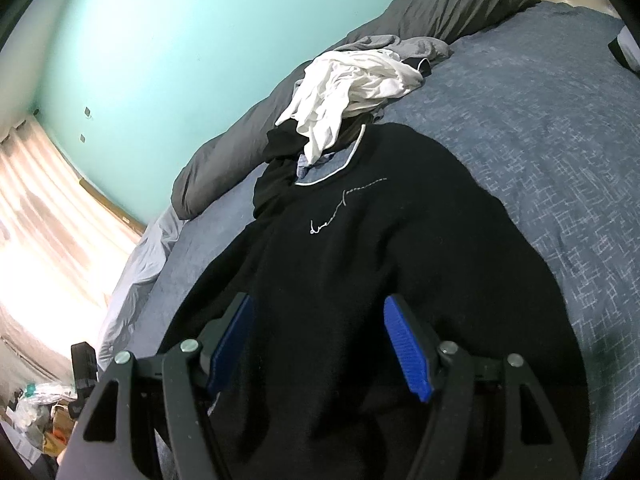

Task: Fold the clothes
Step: 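Grasp a sweatshirt sleeve with the left tool and pull it outward, then spread the sleeve flat across the bed with the left tool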

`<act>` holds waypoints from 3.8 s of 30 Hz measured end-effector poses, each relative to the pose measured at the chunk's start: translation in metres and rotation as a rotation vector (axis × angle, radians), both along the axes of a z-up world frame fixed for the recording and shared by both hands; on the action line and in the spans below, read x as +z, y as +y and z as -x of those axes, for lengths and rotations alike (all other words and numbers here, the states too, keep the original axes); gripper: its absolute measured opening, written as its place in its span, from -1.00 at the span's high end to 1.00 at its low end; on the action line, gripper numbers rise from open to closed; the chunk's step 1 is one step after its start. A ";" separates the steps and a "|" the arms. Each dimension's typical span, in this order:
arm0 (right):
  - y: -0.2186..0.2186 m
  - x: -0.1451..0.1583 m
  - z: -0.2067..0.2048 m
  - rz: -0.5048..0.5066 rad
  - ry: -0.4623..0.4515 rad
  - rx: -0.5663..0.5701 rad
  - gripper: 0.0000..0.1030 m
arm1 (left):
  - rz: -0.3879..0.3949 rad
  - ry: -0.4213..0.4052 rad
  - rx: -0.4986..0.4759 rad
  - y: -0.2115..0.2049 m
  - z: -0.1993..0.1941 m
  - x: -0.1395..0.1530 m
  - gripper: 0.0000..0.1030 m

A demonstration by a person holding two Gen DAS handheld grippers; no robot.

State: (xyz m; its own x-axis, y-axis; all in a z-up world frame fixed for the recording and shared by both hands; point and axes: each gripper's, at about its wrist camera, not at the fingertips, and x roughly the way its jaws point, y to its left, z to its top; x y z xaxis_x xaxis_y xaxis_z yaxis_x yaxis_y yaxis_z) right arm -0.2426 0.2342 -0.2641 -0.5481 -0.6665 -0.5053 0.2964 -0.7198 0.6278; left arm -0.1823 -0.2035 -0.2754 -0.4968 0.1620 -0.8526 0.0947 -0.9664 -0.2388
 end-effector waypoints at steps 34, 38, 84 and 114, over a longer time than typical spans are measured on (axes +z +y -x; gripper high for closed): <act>-0.012 -0.004 -0.002 0.007 -0.021 0.031 -0.34 | -0.129 -0.110 0.149 -0.093 0.000 0.003 0.07; -0.011 -0.001 -0.001 0.018 -0.021 0.030 -0.34 | -0.104 -0.130 0.116 -0.073 -0.013 0.007 0.06; -0.011 0.004 0.000 0.047 -0.023 0.040 -0.34 | -0.026 -0.149 0.193 -0.103 -0.055 -0.004 0.92; -0.016 -0.004 0.003 0.021 -0.036 0.056 -0.34 | 0.045 -0.095 0.324 -0.170 -0.075 0.000 0.53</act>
State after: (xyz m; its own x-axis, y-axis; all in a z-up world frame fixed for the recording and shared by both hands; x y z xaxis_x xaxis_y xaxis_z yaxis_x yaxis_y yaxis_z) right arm -0.2460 0.2179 -0.2685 -0.4915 -0.7061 -0.5097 0.3128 -0.6894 0.6534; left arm -0.1071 -0.3740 -0.2757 -0.4341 -0.0298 -0.9004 0.4182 -0.8919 -0.1721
